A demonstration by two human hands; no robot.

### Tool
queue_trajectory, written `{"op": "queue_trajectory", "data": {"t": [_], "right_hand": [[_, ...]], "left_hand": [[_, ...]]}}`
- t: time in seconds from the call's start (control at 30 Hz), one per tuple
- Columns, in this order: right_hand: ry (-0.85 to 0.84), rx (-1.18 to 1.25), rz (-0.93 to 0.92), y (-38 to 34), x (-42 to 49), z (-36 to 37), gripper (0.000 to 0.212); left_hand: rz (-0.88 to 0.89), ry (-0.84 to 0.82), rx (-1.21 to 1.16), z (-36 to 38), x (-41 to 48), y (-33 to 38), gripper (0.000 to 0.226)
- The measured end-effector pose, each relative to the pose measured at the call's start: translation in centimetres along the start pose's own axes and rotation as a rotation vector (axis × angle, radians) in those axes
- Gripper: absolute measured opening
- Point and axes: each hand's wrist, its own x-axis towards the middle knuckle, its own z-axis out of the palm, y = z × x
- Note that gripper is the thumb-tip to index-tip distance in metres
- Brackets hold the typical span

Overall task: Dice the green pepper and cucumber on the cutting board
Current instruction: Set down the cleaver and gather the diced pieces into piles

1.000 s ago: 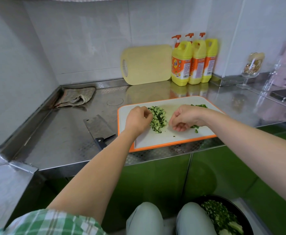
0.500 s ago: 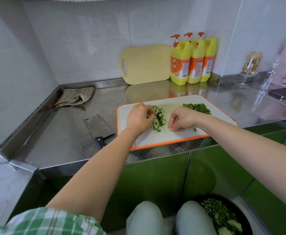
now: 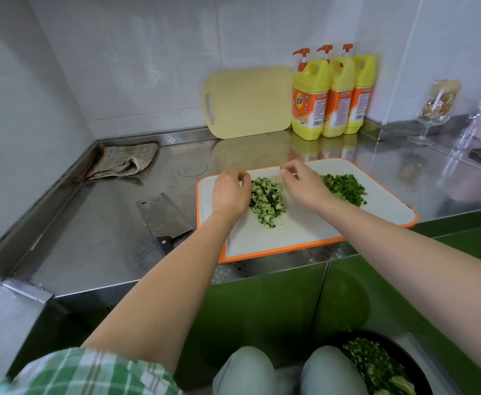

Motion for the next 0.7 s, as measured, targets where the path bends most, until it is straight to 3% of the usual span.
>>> {"op": "queue_trajectory", "data": {"t": [0.1,0.23,0.47,0.7], "right_hand": [[-0.14,-0.066,0.045,0.3,1.1,2.1,0.053],[-0.195,-0.232,0.047,-0.1,2.5,3.9,0.06],[-0.224,0.046,-0.049,-0.2,0.8,3.3,0.053],[-0.172,0.121,0.123,-0.1,1.7,1.7,0.065]], "left_hand": [[-0.148,-0.083,-0.143,0.6,0.2,0.2,0.04],[-0.206,-0.109,-0.287,0.9,0.5,-0.1,0.057],[-0.183,-0.087,-0.419,1.4,0.9,-0.8,0.063],[-0.144,-0.07,-0.42,1.6,0.5,-1.0,0.062]]}}
